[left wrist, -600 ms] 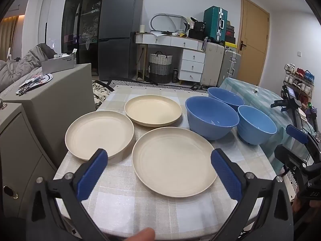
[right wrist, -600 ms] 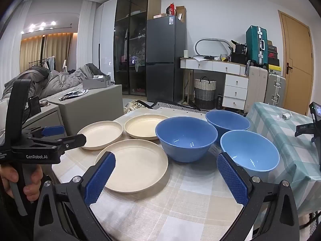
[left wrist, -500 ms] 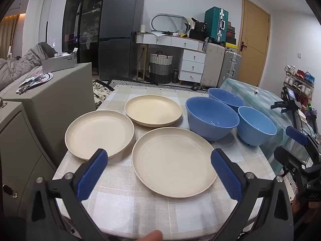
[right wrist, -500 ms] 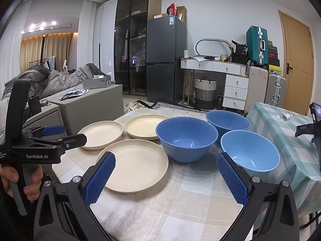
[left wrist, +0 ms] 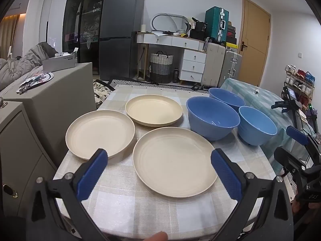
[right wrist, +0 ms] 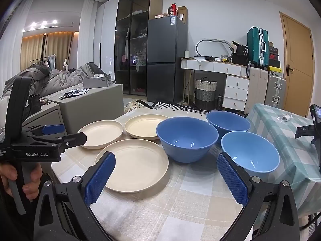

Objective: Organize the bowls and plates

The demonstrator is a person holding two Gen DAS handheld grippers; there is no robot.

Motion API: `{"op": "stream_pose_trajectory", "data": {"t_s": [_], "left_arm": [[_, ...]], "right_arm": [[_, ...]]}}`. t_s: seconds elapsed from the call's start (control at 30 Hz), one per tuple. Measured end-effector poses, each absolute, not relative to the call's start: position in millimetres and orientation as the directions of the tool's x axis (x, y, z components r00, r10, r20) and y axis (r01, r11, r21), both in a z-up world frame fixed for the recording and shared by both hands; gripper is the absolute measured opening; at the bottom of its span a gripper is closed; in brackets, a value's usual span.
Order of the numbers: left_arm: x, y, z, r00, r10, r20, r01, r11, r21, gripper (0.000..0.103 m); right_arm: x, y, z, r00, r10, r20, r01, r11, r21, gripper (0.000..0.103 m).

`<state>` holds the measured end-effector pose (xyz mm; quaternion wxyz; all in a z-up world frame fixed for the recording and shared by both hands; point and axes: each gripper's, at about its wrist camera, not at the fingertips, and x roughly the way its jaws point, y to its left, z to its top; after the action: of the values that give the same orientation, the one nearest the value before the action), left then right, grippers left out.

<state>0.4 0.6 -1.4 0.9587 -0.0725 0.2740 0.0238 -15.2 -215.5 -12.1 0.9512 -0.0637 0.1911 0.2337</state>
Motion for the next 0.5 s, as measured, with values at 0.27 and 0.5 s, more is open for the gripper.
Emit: {"op": "stream_pose_trajectory", "data": {"t_s": [0.27,0.5], "left_arm": [[0.6,1.2,-1.4,0.848,0.005,-0.530,-0.085,0.988,-0.127,0.103],[0.3,1.1,-1.2,0.849,0.005,-0.529,-0.085,0.988,-0.127,0.103]], "right_arm": [[-15.1,-215.3,-12.3,0.818,0.420,-0.393,-0.469,0.883,-0.034,0.103],[-15.0,-215.4,-12.3,0.820,0.417,-0.392,-0.467,0.883,-0.038,0.103]]}}
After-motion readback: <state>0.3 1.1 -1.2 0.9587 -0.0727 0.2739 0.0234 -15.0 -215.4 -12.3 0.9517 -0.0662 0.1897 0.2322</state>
